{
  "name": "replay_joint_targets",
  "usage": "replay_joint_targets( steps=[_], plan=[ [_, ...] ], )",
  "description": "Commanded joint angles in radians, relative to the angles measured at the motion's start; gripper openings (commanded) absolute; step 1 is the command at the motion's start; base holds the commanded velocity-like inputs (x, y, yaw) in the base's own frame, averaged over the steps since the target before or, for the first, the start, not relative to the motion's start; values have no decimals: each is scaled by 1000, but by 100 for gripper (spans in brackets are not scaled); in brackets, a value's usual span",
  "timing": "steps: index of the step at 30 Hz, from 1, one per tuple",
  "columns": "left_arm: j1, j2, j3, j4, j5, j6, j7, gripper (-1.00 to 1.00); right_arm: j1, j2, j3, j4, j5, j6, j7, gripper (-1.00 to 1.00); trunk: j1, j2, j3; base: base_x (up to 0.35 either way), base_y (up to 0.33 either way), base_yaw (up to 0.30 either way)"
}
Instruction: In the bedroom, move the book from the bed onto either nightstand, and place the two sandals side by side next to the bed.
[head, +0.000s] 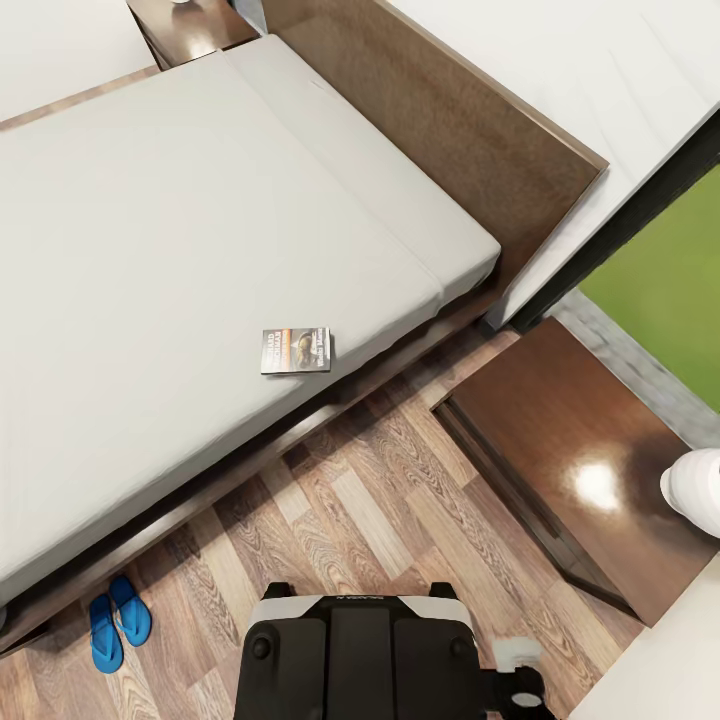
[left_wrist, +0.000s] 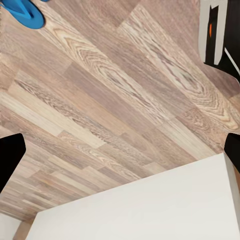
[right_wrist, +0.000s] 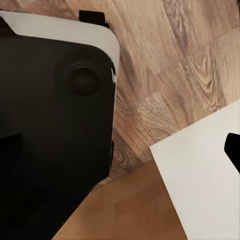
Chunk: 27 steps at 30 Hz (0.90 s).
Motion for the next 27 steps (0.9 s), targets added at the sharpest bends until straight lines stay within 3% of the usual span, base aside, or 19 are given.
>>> replay_joint_targets(
  steps=[1, 7, 13, 20, 21, 24, 27],
  plan=[
    [0, 0, -9, -1, 9, -3, 5, 100, -1, -1, 8, -25, -5, 6, -11, 100, 1, -1, -1, 0, 0, 0],
    [-1, 0, -8, -2, 10, -1, 10, 100, -5, 1, 9, -131, -4, 10, -11, 100, 1, -1, -1, 0, 0, 0],
    [-1, 0, -4, -3, 10, -1, 12, 100, -16, 8, 11, -251, 30, 20, 17, 100, 1, -1, -1, 0, 0, 0],
    [-2, 0, -3, -3, 12, -1, 13, 100, -45, 16, 6, -400, 71, 127, 245, 100, 1, -1, -1, 0, 0, 0],
    [-2, 0, -3, -3, 12, -1, 13, 100, -45, 16, 6, -400, 71, 127, 245, 100, 1, -1, -1, 0, 0, 0],
    [-2, 0, -2, -3, 15, -1, 13, 100, -73, 12, -2, -438, 75, 184, 374, 100, 1, -1, -1, 0, 0, 0],
    [-2, 0, -2, -3, 15, 0, 14, 100, -84, 12, -5, -449, 76, 201, 421, 100, 1, -1, -1, 0, 0, 0]
  ],
)
